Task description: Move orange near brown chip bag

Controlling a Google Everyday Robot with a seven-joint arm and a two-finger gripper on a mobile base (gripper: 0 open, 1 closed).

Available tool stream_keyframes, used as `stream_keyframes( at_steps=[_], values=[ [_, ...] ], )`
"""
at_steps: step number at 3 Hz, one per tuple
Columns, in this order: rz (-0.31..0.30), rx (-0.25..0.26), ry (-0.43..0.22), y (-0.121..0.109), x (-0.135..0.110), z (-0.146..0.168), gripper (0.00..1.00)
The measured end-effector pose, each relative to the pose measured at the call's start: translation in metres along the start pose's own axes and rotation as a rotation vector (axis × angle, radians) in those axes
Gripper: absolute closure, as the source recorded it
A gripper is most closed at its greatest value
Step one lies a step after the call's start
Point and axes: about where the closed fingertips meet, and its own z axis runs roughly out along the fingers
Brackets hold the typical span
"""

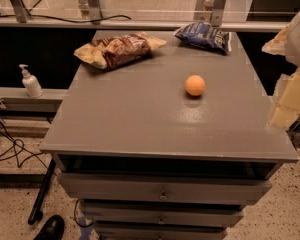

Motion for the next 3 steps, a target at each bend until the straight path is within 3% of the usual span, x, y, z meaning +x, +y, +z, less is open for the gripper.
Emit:
stream_keyframes(
  at_steps=[2,3],
  values=[
    [0.014,0.004,-0.031,-0.001,-0.001,0.009,0.00],
    [0.099,0.004,-0.121,-0.017,0.003,0.031,0.00]
  ],
)
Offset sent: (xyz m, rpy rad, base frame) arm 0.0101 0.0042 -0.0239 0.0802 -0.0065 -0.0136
